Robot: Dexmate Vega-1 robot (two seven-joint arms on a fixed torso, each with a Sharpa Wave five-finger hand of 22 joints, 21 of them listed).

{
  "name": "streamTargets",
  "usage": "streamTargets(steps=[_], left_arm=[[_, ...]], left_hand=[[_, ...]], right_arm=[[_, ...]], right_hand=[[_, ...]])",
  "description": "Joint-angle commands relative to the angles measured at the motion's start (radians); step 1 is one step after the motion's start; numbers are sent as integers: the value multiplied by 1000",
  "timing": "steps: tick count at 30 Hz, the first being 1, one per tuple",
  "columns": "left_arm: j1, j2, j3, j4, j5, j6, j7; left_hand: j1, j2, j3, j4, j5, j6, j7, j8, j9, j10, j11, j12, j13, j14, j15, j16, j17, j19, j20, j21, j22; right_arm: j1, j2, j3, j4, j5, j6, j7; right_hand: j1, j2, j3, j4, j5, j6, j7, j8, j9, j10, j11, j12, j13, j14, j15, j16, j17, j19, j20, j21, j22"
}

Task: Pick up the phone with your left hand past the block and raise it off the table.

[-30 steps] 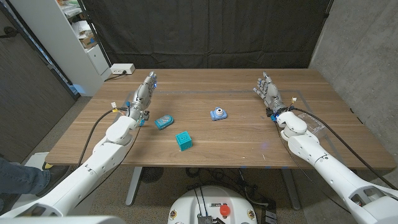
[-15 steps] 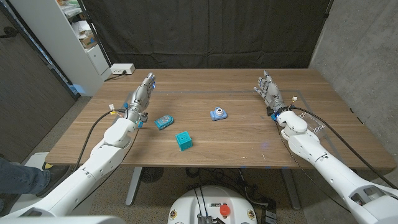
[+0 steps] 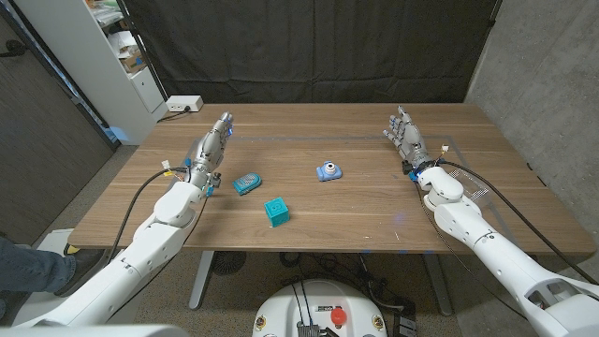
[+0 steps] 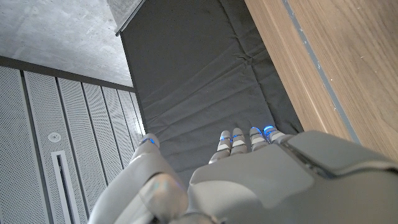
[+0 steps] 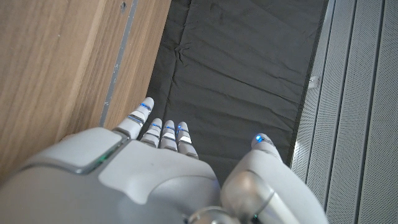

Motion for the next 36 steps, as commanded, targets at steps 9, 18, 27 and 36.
streamTargets(steps=[9, 18, 27, 36], left_arm=[[33, 10, -11, 18, 10, -55, -18], [47, 23, -17, 19, 51, -69, 8], [78, 45, -37, -4, 117, -86, 61], [94, 56, -43, -14, 165, -80, 96]], left_hand=[[11, 8, 3, -6, -4, 14, 3, 1, 2, 6, 0, 2, 2, 6, 0, 7, 3, -17, 7, 5, 6], [15, 9, 3, -9, -8, 13, -8, -2, 2, 7, -2, 1, 2, 8, 2, 6, 3, -17, 9, 5, 6], [18, 10, 3, -11, -11, 13, -11, -3, 3, 8, -2, 1, 2, 9, -1, 6, 4, -18, 12, 4, 6], [23, 12, 4, -15, -14, 15, -11, -3, 3, 9, -6, 0, 3, 11, 0, 5, 4, -19, 13, 3, 6]], right_arm=[[-1, 17, 3, 38, -7, 56, 16], [0, 17, -2, 42, -20, 59, 8], [-11, 10, -3, 23, -31, 56, -8], [-10, 14, -4, 23, -32, 64, -6]], right_hand=[[7, 11, 4, -2, 6, 9, 0, 9, 3, 7, -2, 6, 4, 3, 0, 4, 4, 0, -8, 7, 5], [11, 16, 5, -3, 7, 12, -4, 9, 3, 11, -6, 7, 4, 4, -1, 4, 4, 2, -9, 8, 5], [14, 20, 7, -5, 8, 15, -6, 9, 3, 13, -5, 7, 4, 6, -2, 4, 3, 2, -8, 8, 5], [17, 21, 7, -7, 8, 16, -9, 9, 3, 16, -6, 7, 4, 9, -3, 5, 3, 2, -9, 8, 4]])
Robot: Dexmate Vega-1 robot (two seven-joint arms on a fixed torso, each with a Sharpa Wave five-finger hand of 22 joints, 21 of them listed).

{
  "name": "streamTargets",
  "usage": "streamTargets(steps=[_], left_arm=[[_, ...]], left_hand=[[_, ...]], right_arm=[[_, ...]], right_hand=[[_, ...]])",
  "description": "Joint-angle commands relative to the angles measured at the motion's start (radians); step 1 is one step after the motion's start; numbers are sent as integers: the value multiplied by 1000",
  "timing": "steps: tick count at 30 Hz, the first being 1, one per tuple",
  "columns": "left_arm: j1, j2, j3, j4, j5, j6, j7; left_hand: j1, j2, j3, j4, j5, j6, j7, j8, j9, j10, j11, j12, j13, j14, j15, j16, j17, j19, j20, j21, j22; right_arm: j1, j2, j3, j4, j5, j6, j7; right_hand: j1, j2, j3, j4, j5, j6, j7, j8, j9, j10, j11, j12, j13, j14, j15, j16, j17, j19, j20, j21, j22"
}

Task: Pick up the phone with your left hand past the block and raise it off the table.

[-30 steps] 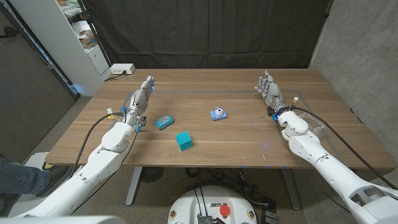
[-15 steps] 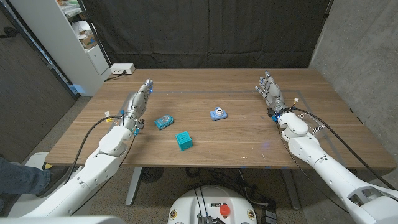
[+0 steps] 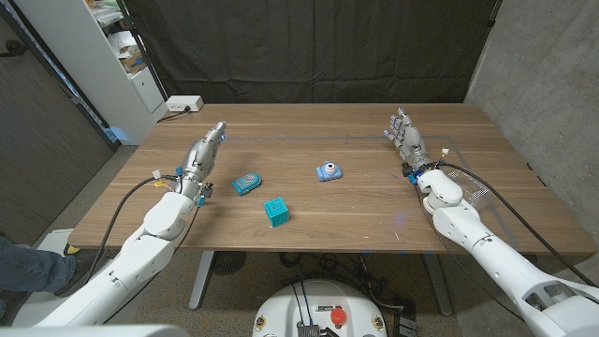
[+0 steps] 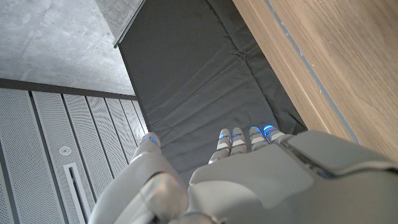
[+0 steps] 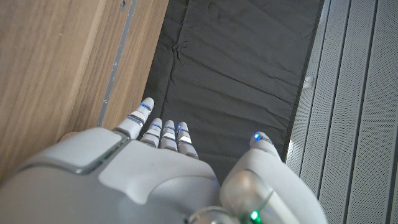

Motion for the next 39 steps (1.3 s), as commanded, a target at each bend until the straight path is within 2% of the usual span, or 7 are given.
streamTargets(steps=[1, 14, 18, 23, 28, 31, 39], left_arm=[[30, 20, -12, -16, 87, -9, 62], [83, 39, -35, -53, 203, -17, 148], [103, 38, -48, -73, 342, -10, 252], [115, 33, -55, -78, 349, -27, 258], [123, 34, -62, -90, 373, -13, 272], [133, 38, -69, -104, 430, 5, 308], [140, 43, -72, -118, 443, 26, 310]], left_hand=[[14, 3, 4, -8, -1, -1, -3, -3, 3, 4, -1, 0, 3, 3, -1, 5, 3, -20, 3, 3, 6], [30, 9, 9, -18, -7, -11, -5, -8, 3, 19, -5, 3, 3, 6, -2, 4, 3, -21, 15, 2, 6], [38, 11, 12, -23, -9, -2, 2, -5, 4, 18, -7, 2, 3, 5, -4, 3, 3, -22, 20, 2, 6], [50, 13, 15, -31, -13, 21, 8, 4, 4, 17, -4, 0, 4, 6, -4, 2, 3, -22, 27, 2, 6], [55, 14, 16, -34, -14, 22, 8, 3, 4, 16, -5, -1, 4, 7, -4, 2, 3, -21, 31, 2, 6], [59, 14, 17, -37, -15, 25, 11, 4, 5, 16, -3, -1, 4, 8, -5, 3, 3, -21, 32, 2, 6], [72, 16, 21, -46, -17, 47, 17, 10, 5, 19, -4, -1, 4, 10, -5, 3, 3, -19, 35, 3, 6]], right_arm=[[-2, -1, -4, -7, -10, 8, -2], [-13, -19, -4, -33, -22, -1, -11], [-18, -21, -1, -39, -19, -2, -12], [-21, -26, 0, -47, -19, -6, -13], [-24, -29, 0, -50, -18, -8, -11], [-25, -28, 0, -48, -17, -4, -9], [-25, -27, -1, -42, -17, -1, -5]], right_hand=[[6, 10, 4, -4, 4, 4, 4, 9, 3, 7, 2, 7, 4, 4, 2, 5, 3, 6, -6, 8, 4], [8, 10, 3, -6, 5, 5, 1, 8, 3, 8, 0, 6, 5, 7, 1, 6, 3, 9, -5, 9, 4], [8, 10, 2, -6, 5, 6, 0, 8, 3, 9, -1, 6, 5, 6, 0, 5, 3, 8, -4, 9, 4], [9, 11, 2, -7, 5, 6, 0, 8, 3, 10, 0, 6, 5, 7, 1, 5, 3, 8, -5, 9, 4], [9, 11, 1, -7, 5, 6, -1, 7, 3, 10, -1, 6, 5, 7, -2, 5, 3, 8, -4, 9, 4], [9, 11, 1, -7, 5, 6, -1, 7, 3, 10, 0, 6, 5, 7, -2, 5, 3, 8, -4, 9, 4], [9, 11, 0, -8, 5, 7, -1, 7, 3, 10, 1, 5, 5, 9, -2, 6, 4, 9, -4, 9, 4]])
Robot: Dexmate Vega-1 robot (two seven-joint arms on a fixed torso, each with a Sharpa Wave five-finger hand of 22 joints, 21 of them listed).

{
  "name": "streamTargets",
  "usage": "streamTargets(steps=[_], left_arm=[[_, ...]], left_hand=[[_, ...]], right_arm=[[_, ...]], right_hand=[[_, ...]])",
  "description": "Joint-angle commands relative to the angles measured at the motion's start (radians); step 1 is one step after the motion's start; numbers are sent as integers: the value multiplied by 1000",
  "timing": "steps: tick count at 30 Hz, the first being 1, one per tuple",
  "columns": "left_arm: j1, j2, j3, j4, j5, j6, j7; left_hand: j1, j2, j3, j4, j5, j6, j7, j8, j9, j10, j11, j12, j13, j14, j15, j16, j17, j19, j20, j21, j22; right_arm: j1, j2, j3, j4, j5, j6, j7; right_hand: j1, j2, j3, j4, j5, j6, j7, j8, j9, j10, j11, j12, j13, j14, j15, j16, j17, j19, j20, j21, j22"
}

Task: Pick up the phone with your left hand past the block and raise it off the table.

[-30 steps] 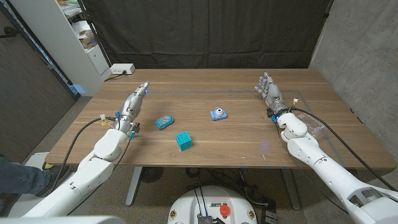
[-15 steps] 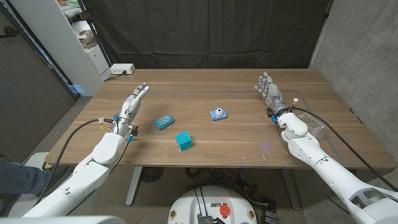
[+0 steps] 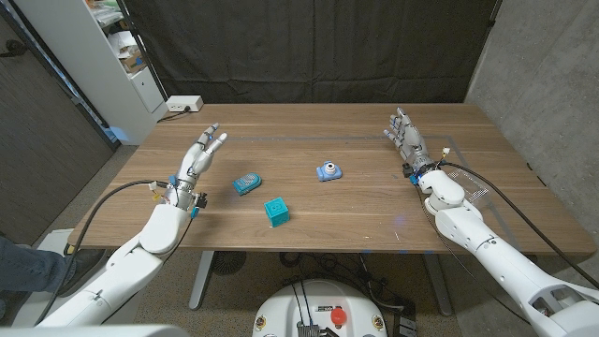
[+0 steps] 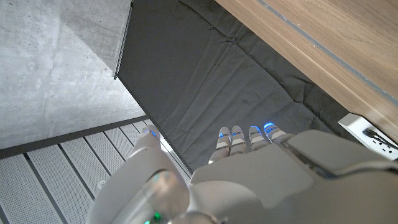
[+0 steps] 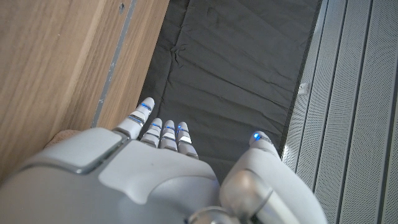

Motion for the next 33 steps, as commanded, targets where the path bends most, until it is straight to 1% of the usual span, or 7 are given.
streamTargets(steps=[1, 6, 16, 20, 24, 29, 33], left_arm=[[23, 8, -14, -31, 80, 37, 49], [28, 5, -21, -43, 141, 56, 100], [38, 17, -17, -80, 242, 114, 154], [41, 18, -16, -83, 251, 118, 166], [49, 22, -16, -99, 320, 151, 216], [57, 26, -13, -115, 347, 177, 237], [60, 33, -5, -127, 375, 201, 251]], left_hand=[[19, -1, 4, -7, -2, 8, 3, 10, 5, 3, 5, -1, 4, 5, 1, 3, 3, -21, 8, 3, 1], [26, 1, 7, -11, -3, 5, -2, 7, 5, 3, 4, -2, 4, 6, 1, 2, 3, -20, 10, 3, 1], [43, 7, 13, -21, -6, 12, -7, 7, 5, 15, -2, 1, 5, 19, -5, 6, 3, -14, 15, 5, 1], [51, 9, 16, -25, -7, 12, -8, 6, 5, 14, 3, 0, 5, 20, -4, 5, 3, -10, 23, 6, 1], [57, 10, 18, -29, -8, 10, -8, 4, 5, 14, 10, 0, 5, 19, 3, 4, 3, -11, 27, 5, 1], [68, 12, 21, -35, -10, 9, -7, 2, 5, 14, 14, -2, 5, 22, 4, 4, 3, 4, 51, 10, 1], [79, 13, 24, -41, -12, 8, -15, 0, 6, 16, 23, -2, 5, 22, 10, 3, 3, 18, 71, 14, 1]], right_arm=[[-4, 1, 1, 2, 4, 2, 5], [-2, 3, 2, 7, 5, 8, 8], [0, 4, 2, 16, 8, 11, 14], [0, 1, 2, 15, 6, 7, 14], [1, 1, 3, 15, 9, 6, 13], [5, 3, 1, 21, 8, 9, 20], [9, 4, -2, 30, 8, 12, 28]], right_hand=[[4, 6, 3, -5, 5, 7, -2, 7, 3, 7, 4, 5, 5, 6, 2, 6, 4, 5, -1, 9, 4], [4, 6, 2, -5, 5, 8, -3, 7, 4, 9, 5, 6, 5, 6, 1, 6, 4, 5, 0, 9, 4], [5, 7, 1, -6, 5, 10, -3, 7, 4, 11, 5, 6, 5, 7, 0, 6, 4, 6, -2, 9, 4], [5, 7, 1, -6, 5, 10, -4, 7, 4, 12, 8, 6, 5, 8, 0, 6, 4, 6, -2, 9, 4], [5, 7, 0, -7, 5, 11, -4, 7, 4, 12, 8, 6, 5, 8, -2, 6, 4, 6, -3, 9, 4], [6, 7, 0, -7, 5, 11, -4, 6, 4, 12, 7, 5, 5, 8, -2, 5, 4, 7, -5, 9, 4], [6, 7, -1, -7, 5, 11, -4, 6, 4, 13, 6, 6, 5, 9, -2, 6, 4, 7, -5, 9, 4]])
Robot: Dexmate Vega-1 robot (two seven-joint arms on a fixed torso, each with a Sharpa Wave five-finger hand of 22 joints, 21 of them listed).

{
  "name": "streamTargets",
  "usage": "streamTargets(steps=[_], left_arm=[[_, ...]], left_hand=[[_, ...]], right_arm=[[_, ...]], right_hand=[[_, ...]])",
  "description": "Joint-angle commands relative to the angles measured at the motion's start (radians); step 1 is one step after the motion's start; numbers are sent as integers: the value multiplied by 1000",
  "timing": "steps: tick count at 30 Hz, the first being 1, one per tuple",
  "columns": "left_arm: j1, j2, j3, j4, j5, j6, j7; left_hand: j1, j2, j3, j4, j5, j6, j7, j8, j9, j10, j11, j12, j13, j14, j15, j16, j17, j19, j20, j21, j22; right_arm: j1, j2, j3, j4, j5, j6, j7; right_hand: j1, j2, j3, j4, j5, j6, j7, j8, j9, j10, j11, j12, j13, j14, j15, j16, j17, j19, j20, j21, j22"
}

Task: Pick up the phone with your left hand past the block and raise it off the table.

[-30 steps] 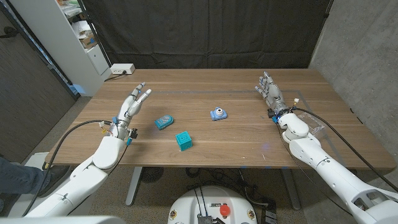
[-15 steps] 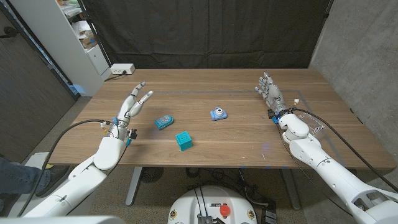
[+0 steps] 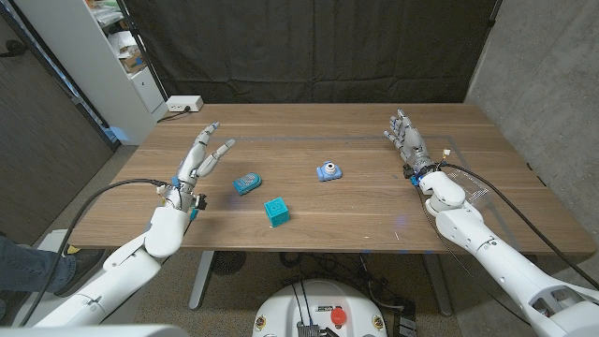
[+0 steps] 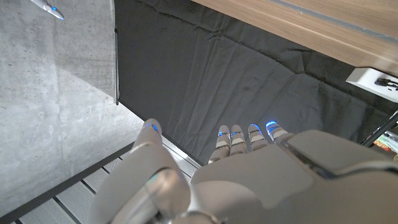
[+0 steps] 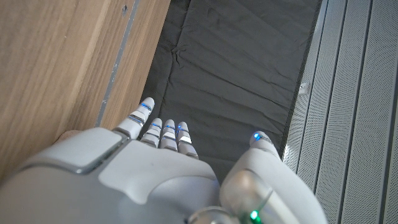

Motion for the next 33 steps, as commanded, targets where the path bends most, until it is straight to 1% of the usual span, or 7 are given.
streamTargets(steps=[1, 6, 10, 17, 19, 21, 33], left_arm=[[14, 13, 15, -38, 105, 73, 69], [19, 20, 24, -55, 144, 109, 95], [24, 27, 31, -71, 179, 152, 114], [22, 37, 42, -76, 221, 202, 157], [28, 41, 42, -87, 236, 228, 168], [27, 42, 45, -87, 235, 237, 174], [25, 68, 63, -116, 222, 305, 151]], left_hand=[[18, 0, 2, -11, -5, 0, -8, -1, 6, 0, 14, -2, 6, -3, 7, 3, 3, 10, 27, 11, 1], [29, -1, 4, -17, -7, -8, -16, -5, 6, -1, 20, -4, 6, 1, 9, 3, 3, 19, 45, 12, 1], [46, -5, 6, -25, -7, -14, -17, -7, 6, 22, 36, 5, 7, 20, 29, 9, 4, 18, 47, 8, 0], [87, -22, 10, -40, -3, -20, -20, -6, 7, 65, 44, 18, 10, 63, 38, 19, 5, 59, 69, 17, 1], [98, -27, 10, -42, -1, -9, -34, 0, 7, 72, 45, 20, 10, 76, 40, 22, 6, 64, 69, 17, 1], [114, -36, 10, -44, 1, 6, -43, 5, 8, 89, 61, 25, 11, 99, 48, 26, 6, 73, 66, 18, 1], [156, -79, 0, -43, 12, 68, -60, 21, 9, 135, 63, 35, 13, 155, 40, 33, 7, 133, 86, 28, 2]], right_arm=[[8, 2, -3, 16, 2, 4, 14], [7, 4, 0, 18, 7, 6, 13], [4, 2, 1, 18, 7, 8, 13], [4, 3, 1, 23, 9, 9, 17], [4, 5, 1, 23, 11, 8, 15], [5, 6, 1, 27, 13, 8, 18], [23, 19, -4, 58, 14, 17, 31]], right_hand=[[6, 7, 2, -5, 5, 5, 1, 6, 4, 7, 1, 5, 5, 5, 2, 6, 4, 7, -5, 9, 5], [6, 8, 2, -5, 5, 5, 0, 5, 4, 7, 0, 5, 5, 6, 2, 5, 4, 7, -5, 9, 5], [6, 8, 1, -5, 5, 4, 0, 5, 4, 7, 0, 5, 5, 6, 2, 5, 4, 7, -5, 9, 4], [6, 8, 0, -5, 5, 4, -2, 5, 4, 7, -1, 4, 5, 7, 3, 6, 4, 7, -4, 9, 5], [6, 9, 0, -5, 5, 5, -1, 5, 4, 7, -1, 4, 5, 7, 3, 6, 4, 7, -4, 9, 5], [6, 9, 0, -5, 5, 5, 0, 5, 4, 7, 0, 4, 5, 7, 4, 6, 4, 7, -4, 9, 5], [6, 10, -2, -6, 5, 6, 2, 5, 4, 7, 0, 4, 5, 8, 5, 6, 5, 7, -4, 9, 5]])
